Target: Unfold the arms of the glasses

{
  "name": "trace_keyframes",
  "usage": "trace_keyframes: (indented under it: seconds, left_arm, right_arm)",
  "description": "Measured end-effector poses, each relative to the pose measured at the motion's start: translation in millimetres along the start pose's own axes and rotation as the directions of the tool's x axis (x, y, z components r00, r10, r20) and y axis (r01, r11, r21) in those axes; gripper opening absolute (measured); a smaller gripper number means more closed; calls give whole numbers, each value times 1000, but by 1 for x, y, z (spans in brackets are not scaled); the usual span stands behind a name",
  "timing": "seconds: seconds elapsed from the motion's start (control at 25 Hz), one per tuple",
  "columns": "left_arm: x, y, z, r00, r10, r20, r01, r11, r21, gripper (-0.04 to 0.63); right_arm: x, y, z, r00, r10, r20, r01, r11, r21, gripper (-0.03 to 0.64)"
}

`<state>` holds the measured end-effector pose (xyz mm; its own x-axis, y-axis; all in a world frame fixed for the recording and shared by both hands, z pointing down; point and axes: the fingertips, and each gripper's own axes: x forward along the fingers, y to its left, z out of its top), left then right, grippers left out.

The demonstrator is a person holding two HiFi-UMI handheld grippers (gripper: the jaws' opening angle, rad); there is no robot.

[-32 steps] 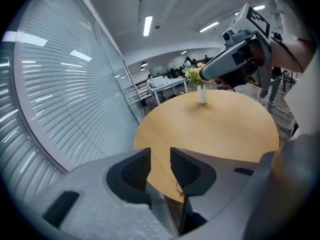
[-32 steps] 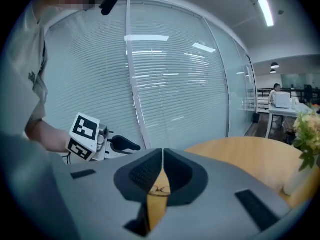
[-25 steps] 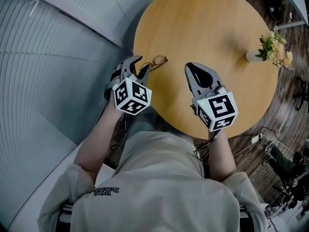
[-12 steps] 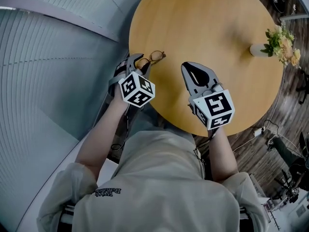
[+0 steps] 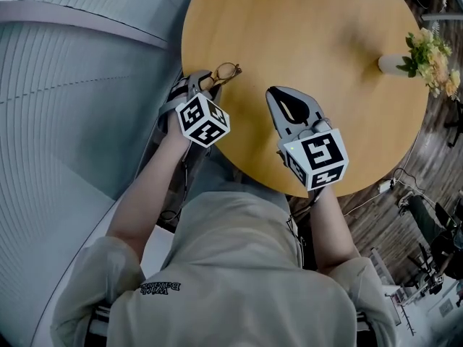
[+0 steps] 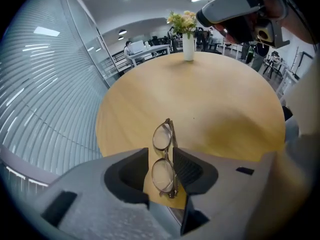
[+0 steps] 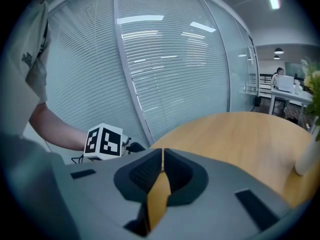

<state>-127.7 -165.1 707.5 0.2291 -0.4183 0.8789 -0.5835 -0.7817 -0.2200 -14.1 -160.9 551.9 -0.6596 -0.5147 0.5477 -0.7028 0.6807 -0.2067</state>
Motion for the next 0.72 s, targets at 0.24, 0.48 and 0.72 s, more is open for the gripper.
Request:
trace_keyframes:
  seconds: [0.24,0.48,0.72]
  left_arm:
    - [14,3,-3,999,37,-16,-38,999,-34,147]
    - [22,7,-8,997,70,-35,-71,997,-28,72]
    - [22,13,-1,993,111,-28,-111,994,-9,58]
  right_arm:
    - [-5,0,3,998,-10,66,7,999,43,32]
    - [-9,-4,-4,998,-9,69,4,997,71,32]
    - [-16,-13,-7,997,-23,79,17,997,80,32]
